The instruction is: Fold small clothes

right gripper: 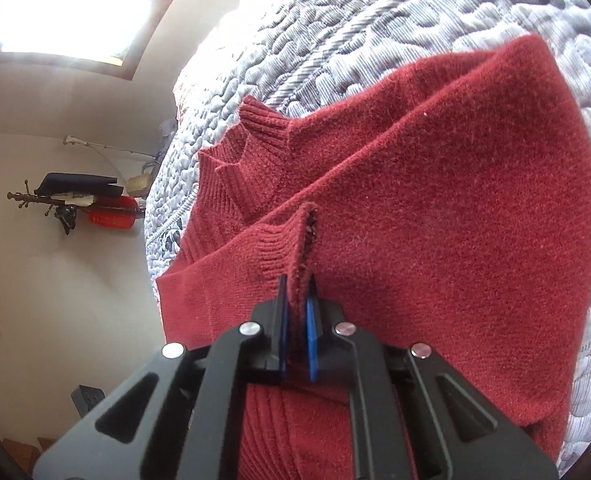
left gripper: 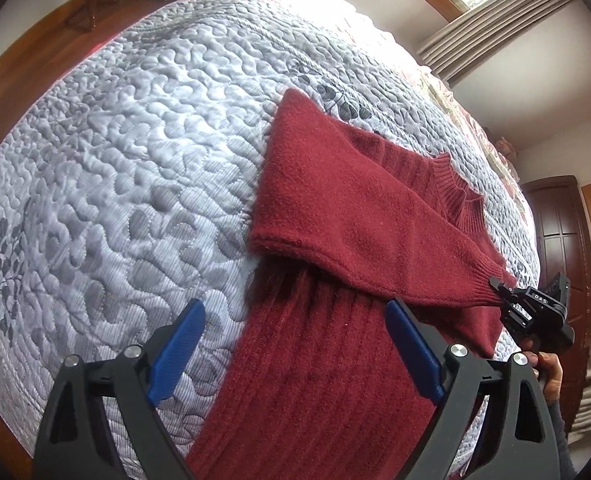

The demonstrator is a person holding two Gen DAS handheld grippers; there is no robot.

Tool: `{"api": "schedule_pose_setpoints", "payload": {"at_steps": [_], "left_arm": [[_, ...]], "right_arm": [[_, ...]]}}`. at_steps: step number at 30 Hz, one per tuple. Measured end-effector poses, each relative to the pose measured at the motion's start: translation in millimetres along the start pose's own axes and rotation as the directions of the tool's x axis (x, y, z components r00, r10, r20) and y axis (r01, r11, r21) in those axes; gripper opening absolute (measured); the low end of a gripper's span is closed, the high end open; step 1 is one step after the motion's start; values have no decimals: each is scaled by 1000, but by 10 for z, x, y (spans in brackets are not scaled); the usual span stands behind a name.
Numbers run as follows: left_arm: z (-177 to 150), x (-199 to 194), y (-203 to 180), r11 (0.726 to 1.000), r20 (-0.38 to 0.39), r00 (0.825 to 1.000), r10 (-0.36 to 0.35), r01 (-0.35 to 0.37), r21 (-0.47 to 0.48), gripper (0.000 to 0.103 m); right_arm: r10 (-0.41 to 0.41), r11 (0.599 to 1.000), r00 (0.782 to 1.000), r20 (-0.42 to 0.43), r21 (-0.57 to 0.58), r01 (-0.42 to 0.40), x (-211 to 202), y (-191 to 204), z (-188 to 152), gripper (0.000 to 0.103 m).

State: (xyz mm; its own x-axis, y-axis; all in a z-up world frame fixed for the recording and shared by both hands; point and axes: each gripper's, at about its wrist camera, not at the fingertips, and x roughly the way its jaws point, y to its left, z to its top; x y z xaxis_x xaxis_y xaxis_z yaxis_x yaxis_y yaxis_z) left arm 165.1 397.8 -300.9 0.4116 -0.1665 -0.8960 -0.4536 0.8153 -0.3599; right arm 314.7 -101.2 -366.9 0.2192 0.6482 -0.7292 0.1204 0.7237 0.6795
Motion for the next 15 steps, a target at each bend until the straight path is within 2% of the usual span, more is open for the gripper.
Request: {"api": "schedule_pose_setpoints", "payload": {"at_steps": [8,15], "left_arm": [[-11,-29,-58,1000,6,1000,-5,5,5,91],[13,-17,-140,1000,7,1000,-22,22,9,91]], "right_arm": [[-21,999,998,65,-45,24,-409,86,89,6],[-44,998,992,117,-33,48,-732,-58,141,6]]}}
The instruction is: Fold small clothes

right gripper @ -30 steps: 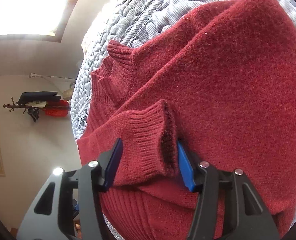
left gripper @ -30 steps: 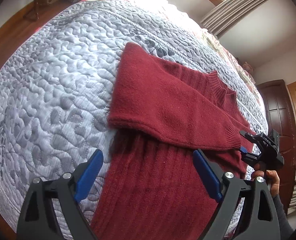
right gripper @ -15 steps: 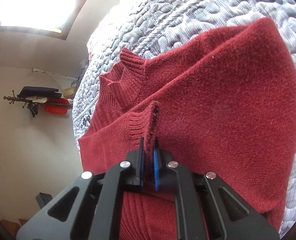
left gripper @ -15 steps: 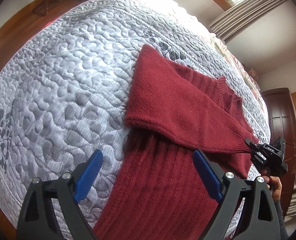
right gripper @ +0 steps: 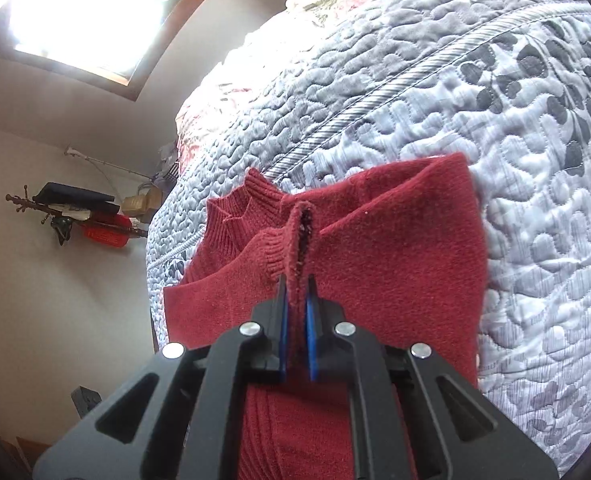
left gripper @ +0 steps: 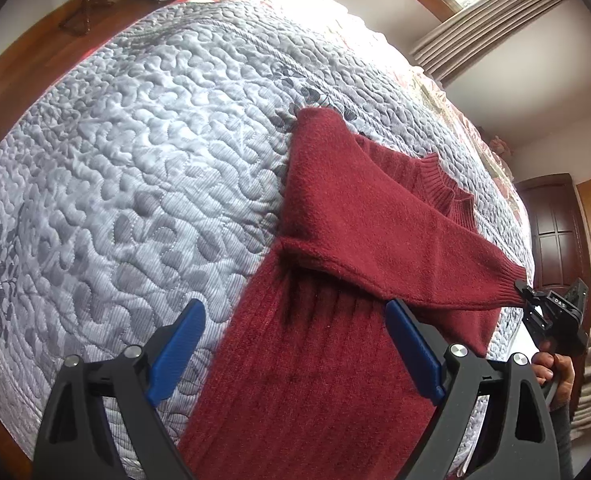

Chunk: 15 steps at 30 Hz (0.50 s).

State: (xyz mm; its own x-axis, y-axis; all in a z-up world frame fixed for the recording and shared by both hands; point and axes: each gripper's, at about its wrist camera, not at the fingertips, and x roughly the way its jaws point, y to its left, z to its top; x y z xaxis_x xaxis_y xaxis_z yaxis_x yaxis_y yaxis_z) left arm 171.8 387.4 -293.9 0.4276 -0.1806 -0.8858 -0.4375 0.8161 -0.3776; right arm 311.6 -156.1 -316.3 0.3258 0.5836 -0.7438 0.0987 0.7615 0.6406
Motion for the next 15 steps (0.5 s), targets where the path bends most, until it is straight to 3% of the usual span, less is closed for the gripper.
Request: {"api": "schedule_pose_setpoints", "payload": {"at_steps": [7,15], "left_arm": [[35,45,-157,999,7,999,-35,35,27,91],[142,344,-513,988,-31,996,-82,85,128,91]], "right_arm": [[-28,998,1000,10,51,28,-171,-391,-21,6],[-75,990,997,0,121,74,-86,-717,-106,6]]}}
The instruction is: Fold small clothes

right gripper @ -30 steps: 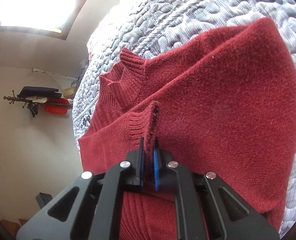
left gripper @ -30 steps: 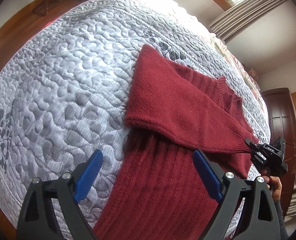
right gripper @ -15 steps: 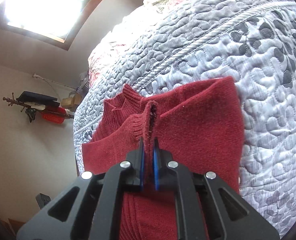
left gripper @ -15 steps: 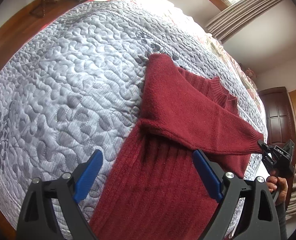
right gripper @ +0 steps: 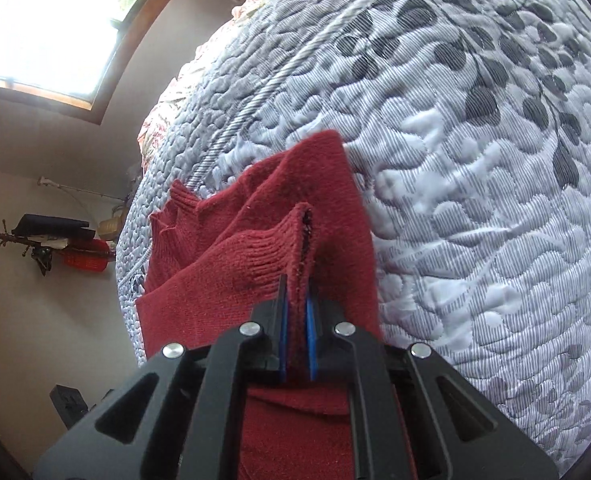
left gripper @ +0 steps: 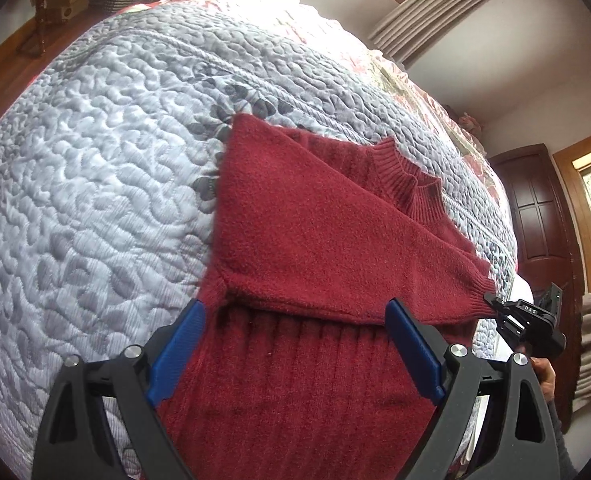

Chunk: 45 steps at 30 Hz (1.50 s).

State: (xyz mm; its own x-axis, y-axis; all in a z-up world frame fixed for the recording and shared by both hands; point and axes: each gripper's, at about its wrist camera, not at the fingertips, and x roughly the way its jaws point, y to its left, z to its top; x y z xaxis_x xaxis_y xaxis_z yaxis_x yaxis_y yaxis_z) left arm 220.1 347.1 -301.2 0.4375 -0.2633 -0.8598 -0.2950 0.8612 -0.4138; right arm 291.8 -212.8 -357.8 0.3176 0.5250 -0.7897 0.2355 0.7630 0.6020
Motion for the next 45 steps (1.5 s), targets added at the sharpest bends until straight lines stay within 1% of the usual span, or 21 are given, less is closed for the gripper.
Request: {"api": "schedule_pose_setpoints", "payload": {"at_steps": [4,6,9,10,11,12,17,20,22,24,26,28,30,31,32,34,36,39,42,43,45], "left_arm": [[97,217,-129,999,-31,999,-13,15,50,91],[137,308,-196,997,-43,999,-18,21,74,91],[153,431,-263,994,-58,998,-19,25,107,91],[150,476,-266,993,-67,998,-12,19,116,92],[137,522,-254,993,-76,997,-3,12,121,92],[118,576,-231,993,-86,996,9,2,121,92],[48,760,-80,994,-124,991,44,-32,102,91],[107,702,-154,994,-120,992,46,-33,106,91],[215,607,-252,991,-80,997,21,-10,131,92],[374,535,-310,987,-36,999,6,-1,159,92],[567,568,-285,990,-12,1000,4,-2,144,92],[752,648,-211,993,9,1000,6,-7,115,92],[890,794,-125,994,4,999,42,-42,102,92],[931,894,-74,993,-16,998,64,-63,97,92],[951,1001,-12,992,-41,995,90,-86,95,91],[921,1107,42,986,-72,990,120,-110,121,91],[877,992,-45,980,-46,991,128,-119,158,91],[710,652,-181,984,17,999,37,-39,175,91],[481,573,-183,987,-12,1000,-14,16,159,91],[412,631,-147,988,-40,999,-1,7,153,91],[255,805,3,989,-91,995,46,-33,142,91]], "right_arm": [[21,1000,1000,-22,18,-21,42,-81,-15,12],[28,999,999,-17,29,-27,27,-93,30,24],[26,1000,999,-21,17,-25,47,-66,109,25],[18,1000,999,-43,8,-18,88,-49,126,23],[12,1000,999,-51,-6,-12,115,-22,134,7],[0,999,999,-48,-32,-1,116,17,133,6],[-116,982,993,-12,-152,112,196,90,104,6],[-101,980,995,6,-173,101,102,131,130,13],[-100,980,992,82,-165,112,-101,170,187,14],[-33,989,995,98,-138,47,-227,200,253,14],[45,991,998,46,-130,-39,-176,247,304,14],[64,990,997,-42,-126,-69,28,261,316,14],[30,992,997,-77,-124,-39,217,184,310,14],[-1,993,997,-83,-118,-9,292,92,319,11],[-7,996,996,-90,-90,-1,327,-13,334,0],[51,998,996,-69,-26,-53,206,-120,348,5],[95,995,995,-31,-23,-96,-1,-118,317,17],[144,989,988,-54,-35,-146,-133,-95,198,18],[108,992,988,-113,-46,-114,-4,-133,79,18],[75,996,990,-122,-46,-81,62,-194,44,17],[33,999,991,-127,-36,-38,154,-330,-14,0]]}}
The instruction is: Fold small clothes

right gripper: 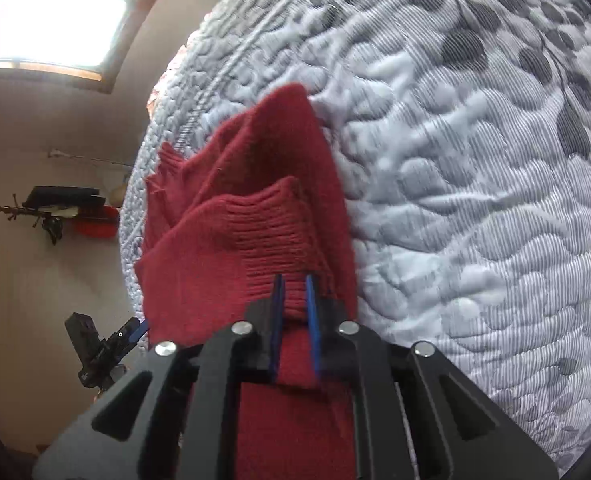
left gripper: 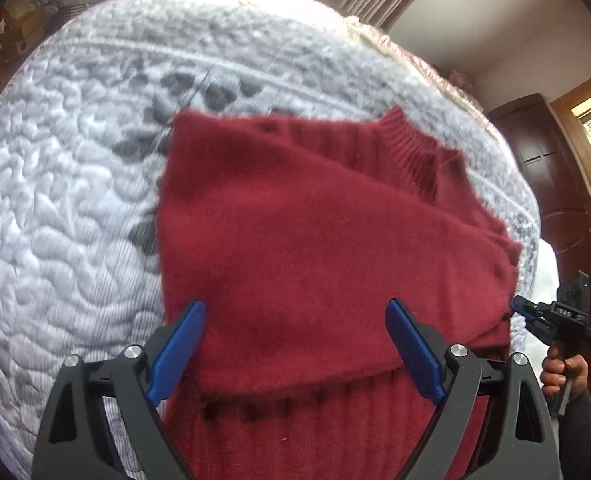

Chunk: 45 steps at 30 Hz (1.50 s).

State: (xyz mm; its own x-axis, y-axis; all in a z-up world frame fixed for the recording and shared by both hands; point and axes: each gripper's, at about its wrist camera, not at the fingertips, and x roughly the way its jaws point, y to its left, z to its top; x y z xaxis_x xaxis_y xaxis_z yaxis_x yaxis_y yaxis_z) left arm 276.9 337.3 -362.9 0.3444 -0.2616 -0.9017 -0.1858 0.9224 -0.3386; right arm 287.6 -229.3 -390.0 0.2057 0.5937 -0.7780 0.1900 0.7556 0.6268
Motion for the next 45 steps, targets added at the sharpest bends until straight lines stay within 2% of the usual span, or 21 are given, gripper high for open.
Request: {"api": "schedule_pose_setpoints", "payload": {"at_steps": [2,4,5,6,8,9,12,18,23,27,31,33,35,37,40,45], "left_arm": [[-74,95,10,998,-5,1000,22,-21,51,91],[-51,55,-95,994,-14,998,53,-51,100,91],[-40,-17,-125,994,-13,999,50,-48,98,91],[-38,-131,-134,996,-8,999,37,-36,84,91],[-85,-402,-102,998,10,1000,19,-19,54,92],[-142,-531,-60,999,17,1000,7,-8,33,94],[-410,-883,214,997,-1,1000,-27,27,-70,96],[-1440,-1244,891,971,-105,994,-37,11,-239,96],[-2281,-1215,1170,951,-211,972,-106,37,-307,96],[-2709,-1048,1308,935,-280,951,-131,26,-353,96],[-2921,-949,1368,917,-310,934,-177,42,-397,96],[-2934,-944,1356,920,-306,935,-180,50,-388,97],[-2913,-913,1344,911,-303,932,-197,60,-408,97],[-2896,-875,1322,897,-301,924,-235,87,-433,97],[-2879,-816,1227,899,-318,912,-260,108,-425,97],[-2872,-649,1102,896,-355,889,-288,119,-427,97]], "right_arm": [[5,1000,1000,7,23,-5,-27,-35,-24,0],[-6,1000,999,35,-2,6,-176,77,-65,13],[-12,1000,999,46,-15,13,-274,135,-106,26],[-11,1000,998,54,-21,12,-378,163,-155,33],[-14,999,998,56,-33,16,-555,223,-296,42],[-30,999,998,53,-37,32,-635,241,-403,52],[-49,999,999,21,-15,50,-816,167,-771,73],[-98,991,993,-65,90,104,-1031,-283,-1796,76],[-111,980,980,-167,148,136,-1026,-651,-2602,78],[-104,970,973,-206,196,145,-923,-890,-2979,78],[-77,967,972,-221,219,126,-815,-1015,-3149,78],[-64,969,973,-224,220,115,-765,-1026,-3187,78],[-54,970,972,-229,219,106,-681,-1004,-3229,78],[-48,971,971,-236,218,101,-586,-979,-3242,78],[-43,972,967,-251,215,99,-488,-985,-3261,78],[-30,976,955,-295,199,92,-348,-955,-3335,66]]}}
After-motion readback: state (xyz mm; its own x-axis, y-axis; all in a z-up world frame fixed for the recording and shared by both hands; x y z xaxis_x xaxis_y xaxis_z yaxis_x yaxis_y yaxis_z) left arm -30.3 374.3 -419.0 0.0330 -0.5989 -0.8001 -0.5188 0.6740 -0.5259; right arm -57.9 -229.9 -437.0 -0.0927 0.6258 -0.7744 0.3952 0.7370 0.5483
